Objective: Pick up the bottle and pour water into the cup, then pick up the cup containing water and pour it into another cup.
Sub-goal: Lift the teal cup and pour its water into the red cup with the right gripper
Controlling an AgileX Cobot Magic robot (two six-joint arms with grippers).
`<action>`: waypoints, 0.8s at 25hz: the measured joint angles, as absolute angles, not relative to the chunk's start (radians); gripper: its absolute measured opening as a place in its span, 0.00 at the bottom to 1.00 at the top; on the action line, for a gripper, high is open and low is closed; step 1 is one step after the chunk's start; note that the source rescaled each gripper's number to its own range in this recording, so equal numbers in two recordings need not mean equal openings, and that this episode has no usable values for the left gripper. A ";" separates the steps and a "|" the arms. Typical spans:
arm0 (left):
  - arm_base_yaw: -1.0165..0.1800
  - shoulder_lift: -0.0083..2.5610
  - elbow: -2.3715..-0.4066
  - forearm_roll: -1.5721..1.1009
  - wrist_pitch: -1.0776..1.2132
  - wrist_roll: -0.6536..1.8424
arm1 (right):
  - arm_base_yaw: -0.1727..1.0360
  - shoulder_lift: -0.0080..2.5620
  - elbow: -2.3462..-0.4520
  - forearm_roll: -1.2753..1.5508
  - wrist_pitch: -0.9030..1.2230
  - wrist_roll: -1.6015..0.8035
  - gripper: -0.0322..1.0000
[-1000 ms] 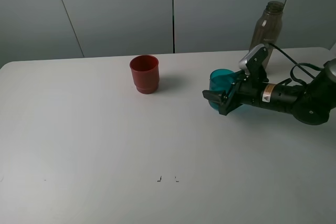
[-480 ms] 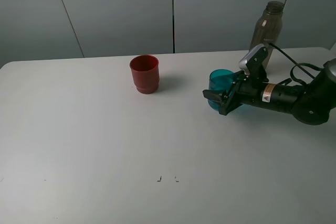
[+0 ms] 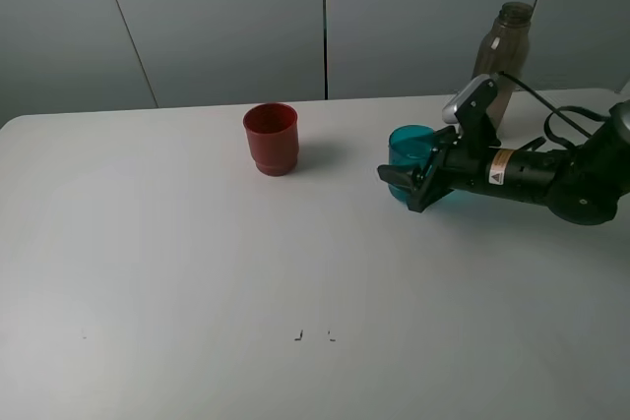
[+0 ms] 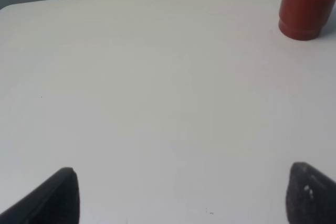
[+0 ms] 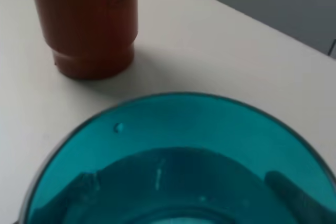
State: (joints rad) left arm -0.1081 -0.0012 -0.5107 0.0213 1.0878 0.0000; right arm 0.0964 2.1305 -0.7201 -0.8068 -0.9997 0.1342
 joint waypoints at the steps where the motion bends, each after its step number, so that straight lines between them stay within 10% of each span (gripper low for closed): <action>1: -0.108 -0.001 -0.511 0.021 1.088 0.000 | 0.096 2.111 -0.720 -0.801 -0.997 0.142 0.08; 20: -0.108 -0.001 -0.511 0.021 1.088 0.000 | 0.218 1.951 -0.904 -0.793 -0.695 0.395 0.08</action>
